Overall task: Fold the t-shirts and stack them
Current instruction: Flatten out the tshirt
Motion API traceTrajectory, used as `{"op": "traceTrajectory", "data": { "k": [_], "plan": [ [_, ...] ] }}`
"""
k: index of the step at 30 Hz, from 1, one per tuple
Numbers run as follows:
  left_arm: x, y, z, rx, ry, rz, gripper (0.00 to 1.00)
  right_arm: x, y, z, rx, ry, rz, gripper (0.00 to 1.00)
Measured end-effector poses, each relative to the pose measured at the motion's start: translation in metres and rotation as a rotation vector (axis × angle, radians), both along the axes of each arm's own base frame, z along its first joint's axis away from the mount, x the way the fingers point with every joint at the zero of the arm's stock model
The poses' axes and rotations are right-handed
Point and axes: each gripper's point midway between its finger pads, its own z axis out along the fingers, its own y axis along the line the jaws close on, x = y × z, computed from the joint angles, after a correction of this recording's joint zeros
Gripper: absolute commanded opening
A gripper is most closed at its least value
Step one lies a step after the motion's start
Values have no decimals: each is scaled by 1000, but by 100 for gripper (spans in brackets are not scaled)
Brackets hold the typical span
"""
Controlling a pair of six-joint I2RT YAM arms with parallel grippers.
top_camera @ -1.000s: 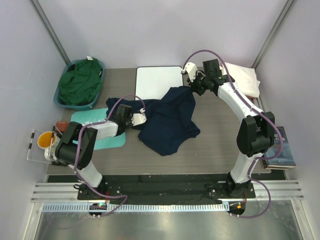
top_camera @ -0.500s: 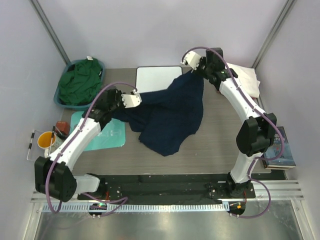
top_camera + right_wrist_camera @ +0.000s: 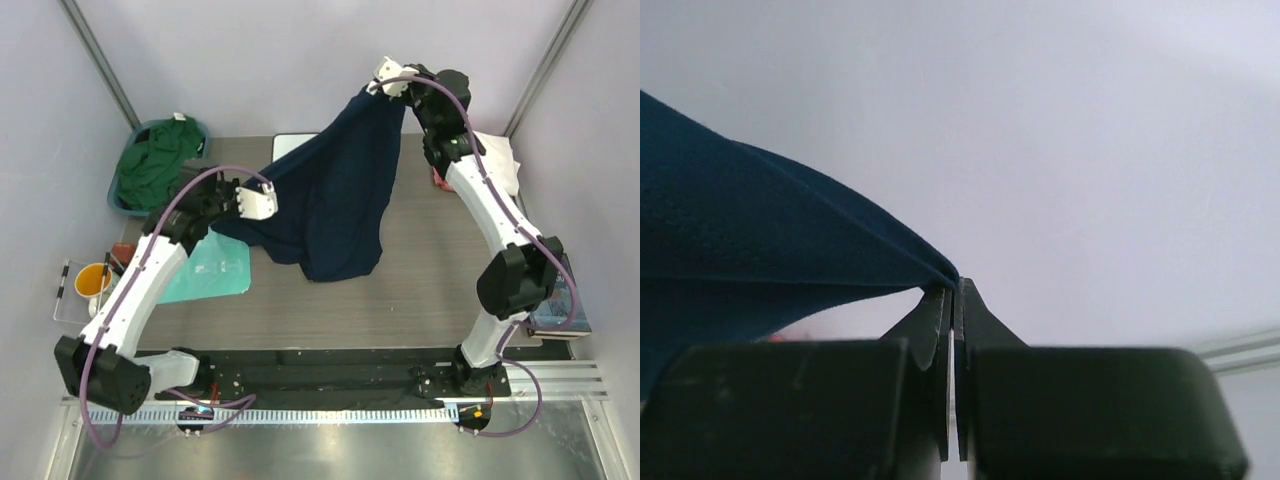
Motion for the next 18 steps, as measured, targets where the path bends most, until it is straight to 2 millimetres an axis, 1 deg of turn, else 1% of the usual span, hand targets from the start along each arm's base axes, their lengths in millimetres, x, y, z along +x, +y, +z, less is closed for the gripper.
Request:
{"op": "traceTrajectory", "data": {
  "k": [2, 3, 4, 5, 6, 8, 9, 11, 13, 15, 18],
  "plan": [
    [-27, -3, 3, 17, 70, -71, 0, -15, 4, 8, 12, 5, 48, 1],
    [-42, -4, 5, 22, 106, -108, 0, -26, 5, 11, 17, 19, 81, 1],
    [-58, -5, 6, 28, 146, -144, 0, -41, 6, 13, 16, 39, 125, 1],
    [-82, -4, 7, 38, 202, -191, 0, -58, 6, 15, 13, 57, 160, 1],
    [-87, -5, 8, 39, 213, -202, 0, -76, 6, 18, 10, 66, 194, 1],
    [-111, -6, 12, 33, 273, -249, 0, -106, 5, 26, 17, 72, 245, 1],
    [-117, -8, 15, 26, 299, -267, 0, -123, 3, 34, 27, 72, 272, 1],
    [-121, -13, 21, 10, 331, -291, 0, -141, 1, 46, 42, 61, 301, 1],
    [-116, -19, 21, -9, 363, -302, 0, -151, -1, 49, 49, 67, 317, 1],
    [-112, -23, 10, -8, 410, -311, 0, -153, -1, 41, 47, 100, 330, 1],
    [-112, -23, -23, 20, 528, -321, 0, -140, 2, 12, 39, 180, 332, 1]
  ]
}}
